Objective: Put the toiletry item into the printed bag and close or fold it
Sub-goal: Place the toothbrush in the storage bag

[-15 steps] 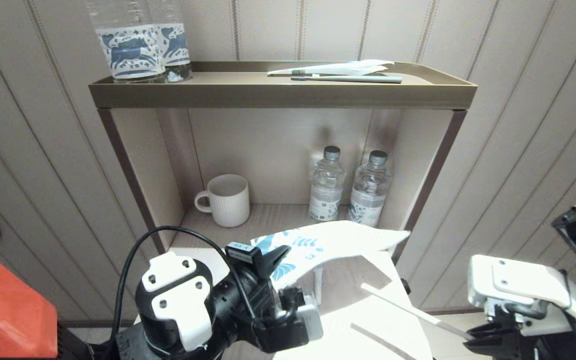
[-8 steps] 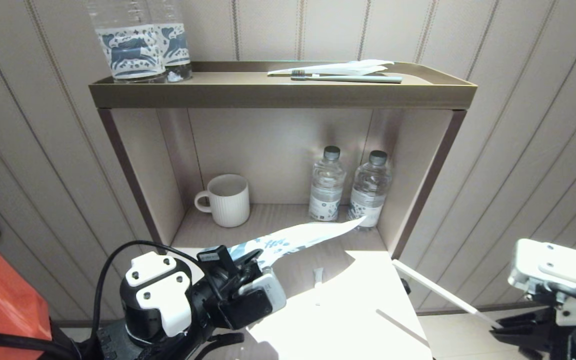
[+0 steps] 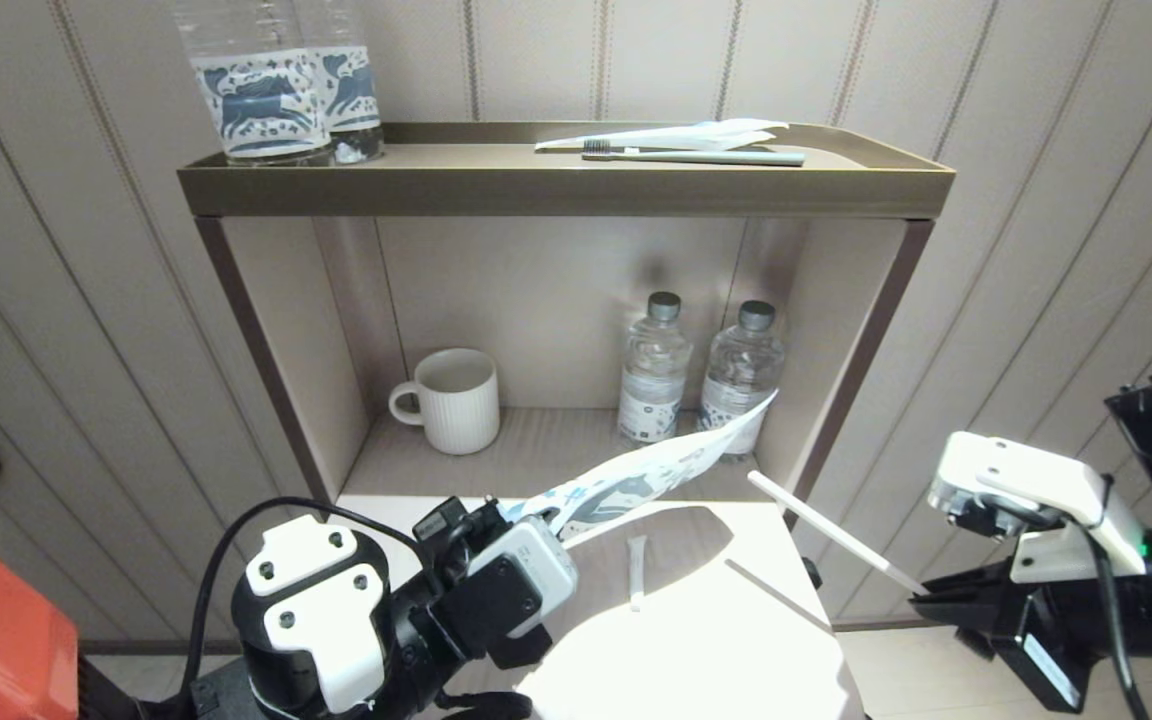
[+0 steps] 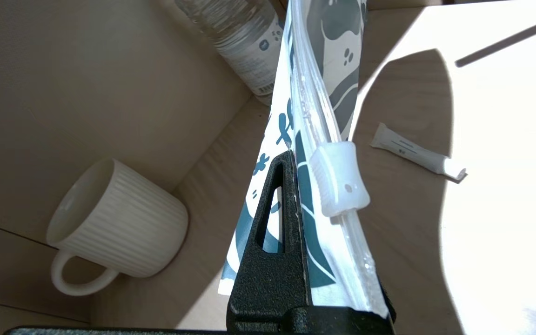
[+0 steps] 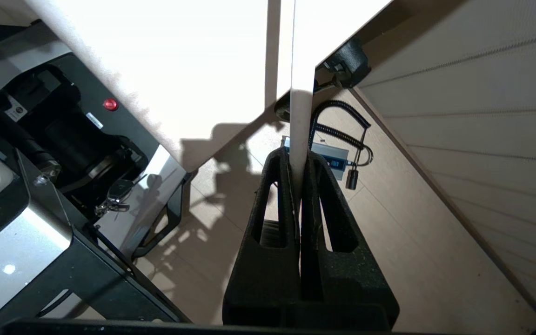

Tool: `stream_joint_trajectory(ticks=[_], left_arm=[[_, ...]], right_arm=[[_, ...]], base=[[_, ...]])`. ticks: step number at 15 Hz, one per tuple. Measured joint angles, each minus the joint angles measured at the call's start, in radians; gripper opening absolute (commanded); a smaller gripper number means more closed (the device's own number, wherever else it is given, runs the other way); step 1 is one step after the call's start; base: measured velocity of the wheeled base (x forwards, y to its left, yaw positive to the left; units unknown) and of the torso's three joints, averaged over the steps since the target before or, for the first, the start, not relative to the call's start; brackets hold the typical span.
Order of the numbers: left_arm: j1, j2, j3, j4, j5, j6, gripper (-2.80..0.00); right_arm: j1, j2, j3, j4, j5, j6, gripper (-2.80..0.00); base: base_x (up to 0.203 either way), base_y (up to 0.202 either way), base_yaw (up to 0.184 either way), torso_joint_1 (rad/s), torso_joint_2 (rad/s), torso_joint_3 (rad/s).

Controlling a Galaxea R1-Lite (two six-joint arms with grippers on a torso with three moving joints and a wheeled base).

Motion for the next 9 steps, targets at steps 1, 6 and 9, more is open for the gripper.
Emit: stream_joint_trajectory(ticks=[1, 6, 9], left_arm=[[-0.004, -0.003, 0.005, -0.001, -0.004, -0.006, -2.8], [-0.015, -0.008, 0.016, 0.0, -0.005, 0.0, -2.8], [-0.02, -0.011, 0.018, 0.0, -0.004, 0.001, -2.8]], right_arm=[[-0.015, 0.009, -0.005, -0.001, 0.0, -0.001, -2.8], [-0.084, 0.057, -0.036, -0.017, 0.011, -0.003, -2.8], [-0.085, 0.099, -0.06, -0.048, 0.022, -0.001, -2.8]], base=[[0.0, 0.0, 0.0, 0.0, 0.0, 0.0], [0.0, 0.0, 0.0, 0.0, 0.0, 0.0], [0.0, 0.0, 0.0, 0.0, 0.0, 0.0]])
